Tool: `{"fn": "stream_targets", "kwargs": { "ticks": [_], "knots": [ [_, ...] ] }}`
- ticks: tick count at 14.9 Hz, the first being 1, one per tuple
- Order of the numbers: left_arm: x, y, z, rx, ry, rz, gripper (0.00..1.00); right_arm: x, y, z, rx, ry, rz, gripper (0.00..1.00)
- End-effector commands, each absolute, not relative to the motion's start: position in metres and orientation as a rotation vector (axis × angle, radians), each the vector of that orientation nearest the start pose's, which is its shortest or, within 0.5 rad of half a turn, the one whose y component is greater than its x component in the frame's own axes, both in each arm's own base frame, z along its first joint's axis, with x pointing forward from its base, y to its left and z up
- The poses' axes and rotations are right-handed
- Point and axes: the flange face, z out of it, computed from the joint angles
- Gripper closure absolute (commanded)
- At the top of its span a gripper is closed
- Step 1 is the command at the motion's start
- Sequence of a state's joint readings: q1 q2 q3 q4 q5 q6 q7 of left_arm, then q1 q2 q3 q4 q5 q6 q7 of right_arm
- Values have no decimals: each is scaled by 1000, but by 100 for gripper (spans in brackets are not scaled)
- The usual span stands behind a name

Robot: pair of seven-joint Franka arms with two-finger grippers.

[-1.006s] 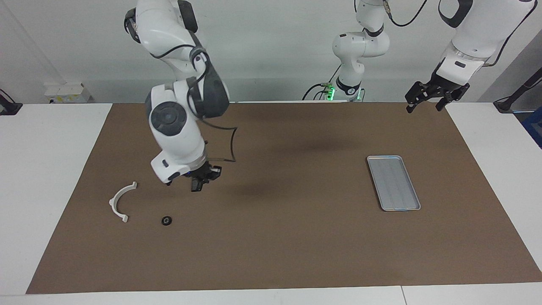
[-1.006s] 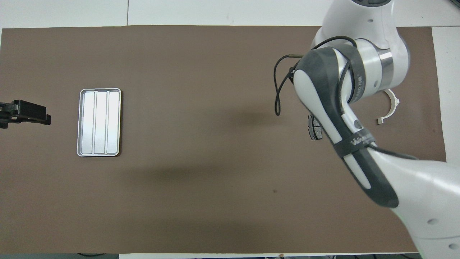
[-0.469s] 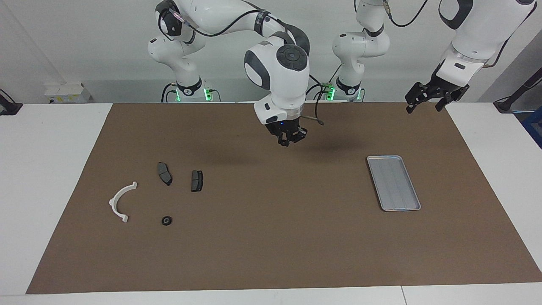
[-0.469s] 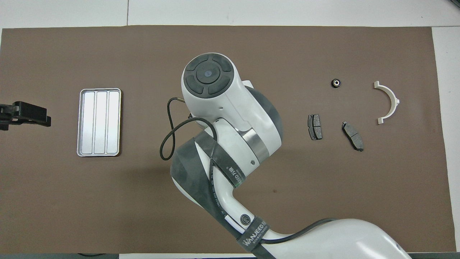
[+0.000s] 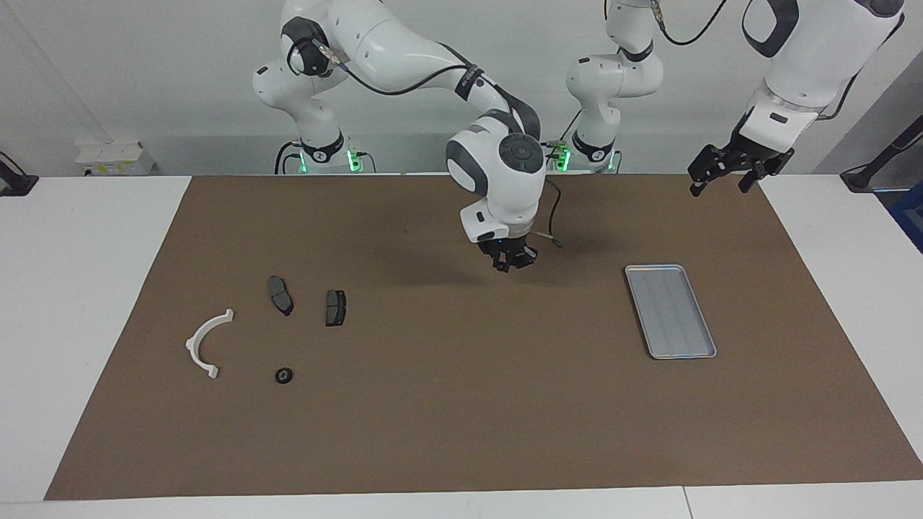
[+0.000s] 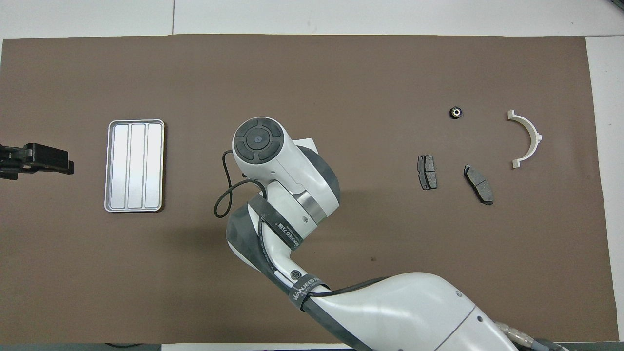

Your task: Pick bearing gear from pile to tray

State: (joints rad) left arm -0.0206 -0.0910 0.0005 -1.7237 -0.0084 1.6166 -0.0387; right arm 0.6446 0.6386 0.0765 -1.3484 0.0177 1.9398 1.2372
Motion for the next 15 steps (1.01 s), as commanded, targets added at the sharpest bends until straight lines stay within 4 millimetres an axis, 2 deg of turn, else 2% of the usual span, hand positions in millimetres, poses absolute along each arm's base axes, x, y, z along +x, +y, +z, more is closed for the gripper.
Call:
{"fn": "stream_targets", "kwargs": {
  "ticks": [1,4,6,9,11,12,13,14,15],
  "knots": [
    [512,-9,592,-3161,-38,-45,0,560,458,319,-3000,893,104,100],
    [513,-9,580,-3161,-36,-55,0,556,456,300,-3017,906,129,100],
    [514,-9,579,-3161,-36,-57,0,555,454,297,-3024,906,131,100],
    [514,-9,574,-3161,-37,-55,0,546,451,278,-3027,898,115,100],
    [512,-9,571,-3161,-44,-69,0,543,450,274,-3024,897,110,100],
    [512,-9,569,-3161,-44,-65,0,544,449,274,-3030,901,118,70],
    [512,-9,569,-3161,-44,-67,0,544,450,277,-3035,901,120,1],
    [512,-9,569,-3161,-47,-67,0,546,446,283,-3055,911,138,0],
    [512,-9,569,-3161,-47,-67,0,556,442,301,-3057,925,137,0]
  ]
}}
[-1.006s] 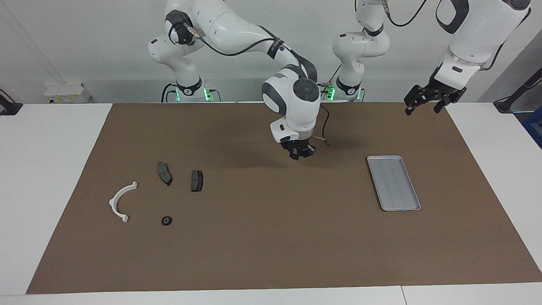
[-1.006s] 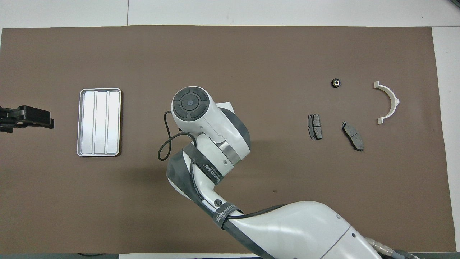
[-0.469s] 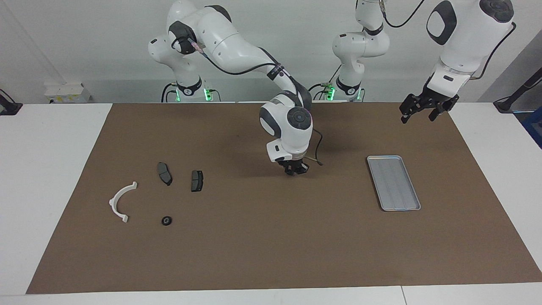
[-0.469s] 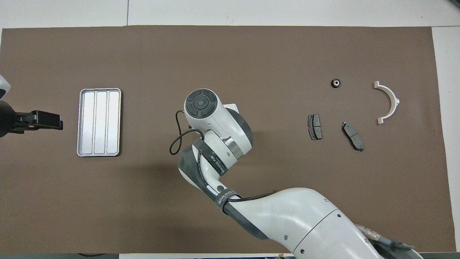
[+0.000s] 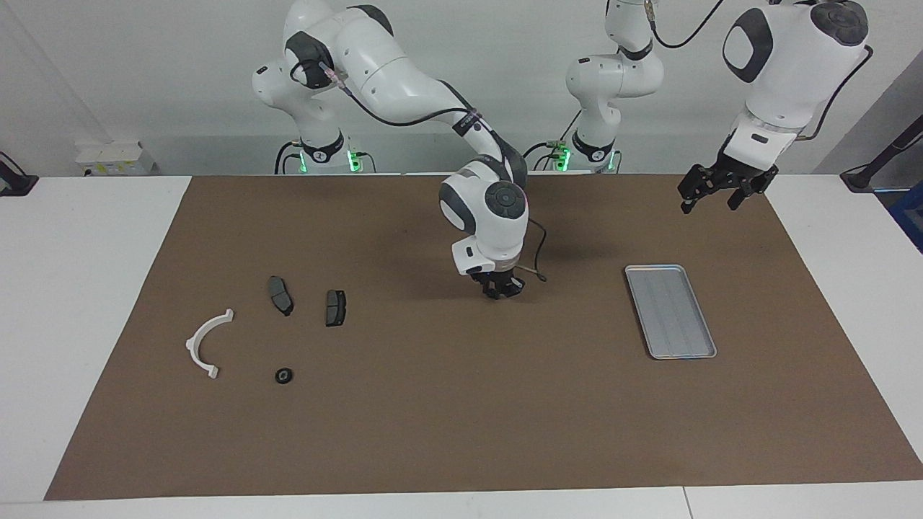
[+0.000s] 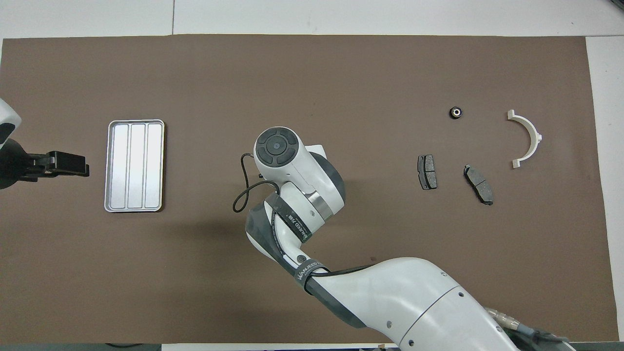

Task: Pick bearing gear from pile to tray
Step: 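Reach the left gripper to the ring while the right gripper withdraws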

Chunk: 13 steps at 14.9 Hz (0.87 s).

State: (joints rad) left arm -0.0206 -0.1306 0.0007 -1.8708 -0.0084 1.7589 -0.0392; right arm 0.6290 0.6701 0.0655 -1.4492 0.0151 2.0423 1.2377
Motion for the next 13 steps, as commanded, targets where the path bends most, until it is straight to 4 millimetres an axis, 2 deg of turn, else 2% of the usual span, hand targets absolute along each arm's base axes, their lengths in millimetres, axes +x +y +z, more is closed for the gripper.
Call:
{"fn": "stream_targets", "kwargs": {
  "ticks": [1,3,4,5,7,8,9,11,12,13],
  "knots": [
    [512,-9,569,-3161,-44,-67,0,569,433,317,-3062,947,136,0],
    [512,-13,571,-3161,-42,-60,0,607,394,361,-3018,1007,118,0],
    [514,-24,573,-3160,-78,-49,0,621,370,385,-3005,983,99,0],
    [514,-52,580,-3155,-159,-52,0,631,347,405,-3014,917,83,0],
    [512,-123,576,-3140,-257,-50,0,652,288,436,-3051,717,63,0],
    [511,-160,577,-3144,-228,-54,0,660,257,445,-3086,565,69,0],
    [513,-192,567,-3151,-222,-35,0,669,224,449,-3108,433,71,0],
    [522,-266,536,-3155,-236,2,0,685,165,450,-3134,219,62,0],
    [528,-287,520,-3165,-241,-6,0,692,136,446,-3144,129,56,0],
    [534,-293,510,-3181,-243,-42,0,695,110,438,-3153,62,68,0]
  ]
}}
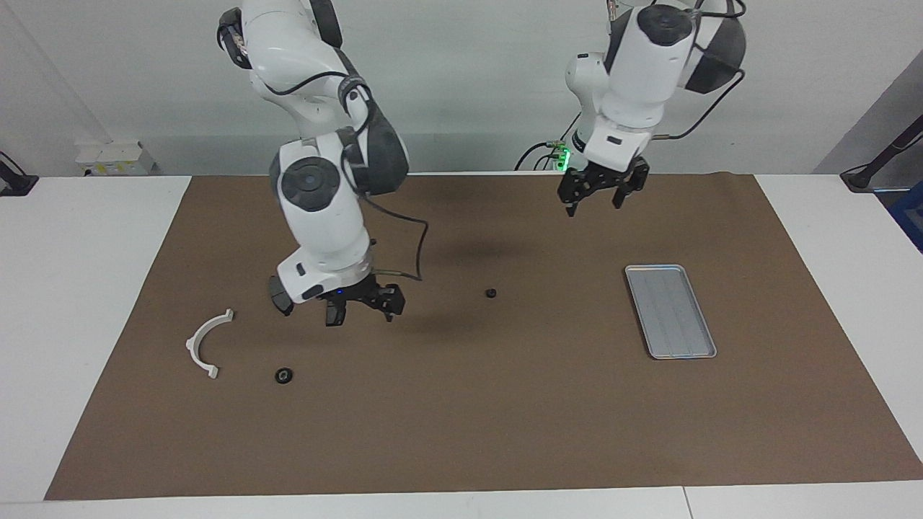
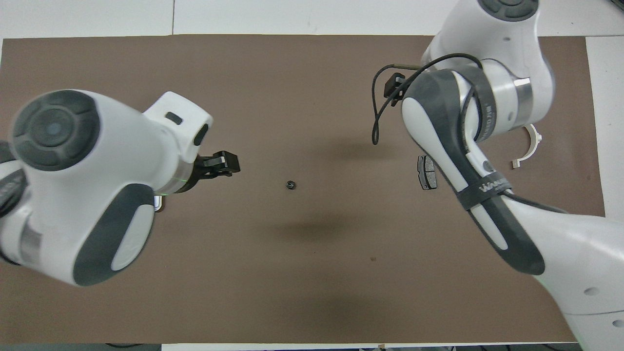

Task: Pick bearing gear from pile to tray
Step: 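Reach the left gripper to the ring while the right gripper withdraws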

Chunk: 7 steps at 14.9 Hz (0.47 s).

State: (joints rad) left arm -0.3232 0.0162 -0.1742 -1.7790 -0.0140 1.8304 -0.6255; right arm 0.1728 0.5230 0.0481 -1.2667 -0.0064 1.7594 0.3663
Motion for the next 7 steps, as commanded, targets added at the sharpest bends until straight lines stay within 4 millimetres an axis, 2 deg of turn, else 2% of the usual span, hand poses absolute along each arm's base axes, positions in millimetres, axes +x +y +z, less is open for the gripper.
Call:
{"fn": "stream_targets", "kwargs": {
  "ticks": [1,3,4,5,7],
  "knots": [
    [534,-309,496,-3188,-223,-65,0,696,90,433,-3166,3,54,0],
    [540,-319,468,-3187,-225,-53,0,694,56,410,-3189,-39,45,0],
    [542,-334,447,-3174,-208,-51,0,694,46,399,-3191,-33,36,0],
    [545,-342,436,-3170,-218,-84,0,694,39,384,-3197,-31,25,0],
    [546,-351,404,-3160,-255,-75,2,695,26,346,-3203,-23,-14,0]
  ]
}}
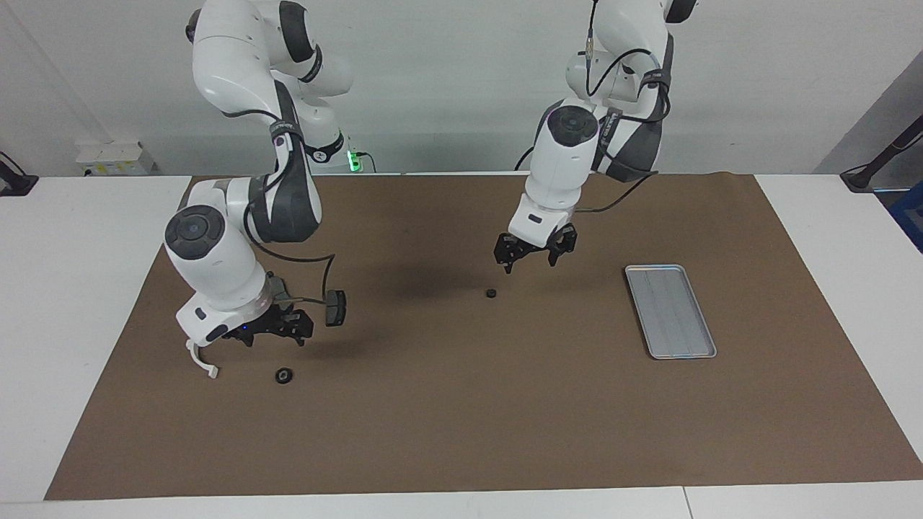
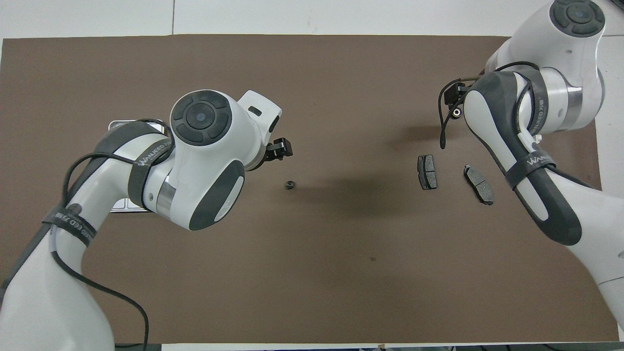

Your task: Pick bearing gear from pile to tray

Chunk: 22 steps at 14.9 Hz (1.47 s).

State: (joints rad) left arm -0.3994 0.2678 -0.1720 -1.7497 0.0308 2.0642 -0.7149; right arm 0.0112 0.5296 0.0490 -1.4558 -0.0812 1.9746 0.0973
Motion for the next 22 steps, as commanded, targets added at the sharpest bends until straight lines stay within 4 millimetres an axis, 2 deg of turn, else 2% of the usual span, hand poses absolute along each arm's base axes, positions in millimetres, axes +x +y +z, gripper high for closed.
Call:
{"fn": "stream_targets", "kwargs": {
  "ticks": [1,3,7,11,13,17,22],
  "knots": [
    [543,-360,389,-3145,-254,-67,2,696,21,330,-3203,-17,-19,0],
    [542,-366,375,-3142,-283,-91,3,700,15,305,-3198,-4,-23,0],
    [524,-371,347,-3141,-254,-74,4,704,13,284,-3192,-6,-59,0],
    [508,-374,323,-3154,-244,-84,7,706,16,282,-3191,-10,-87,0],
    [504,-373,312,-3160,-241,-89,7,706,15,282,-3191,-8,-86,6],
    [495,-373,303,-3151,-230,-68,7,708,15,282,-3186,-4,-123,27],
    [483,-387,303,-3152,-237,-67,7,708,15,277,-3185,-1,-116,51]
  ]
}}
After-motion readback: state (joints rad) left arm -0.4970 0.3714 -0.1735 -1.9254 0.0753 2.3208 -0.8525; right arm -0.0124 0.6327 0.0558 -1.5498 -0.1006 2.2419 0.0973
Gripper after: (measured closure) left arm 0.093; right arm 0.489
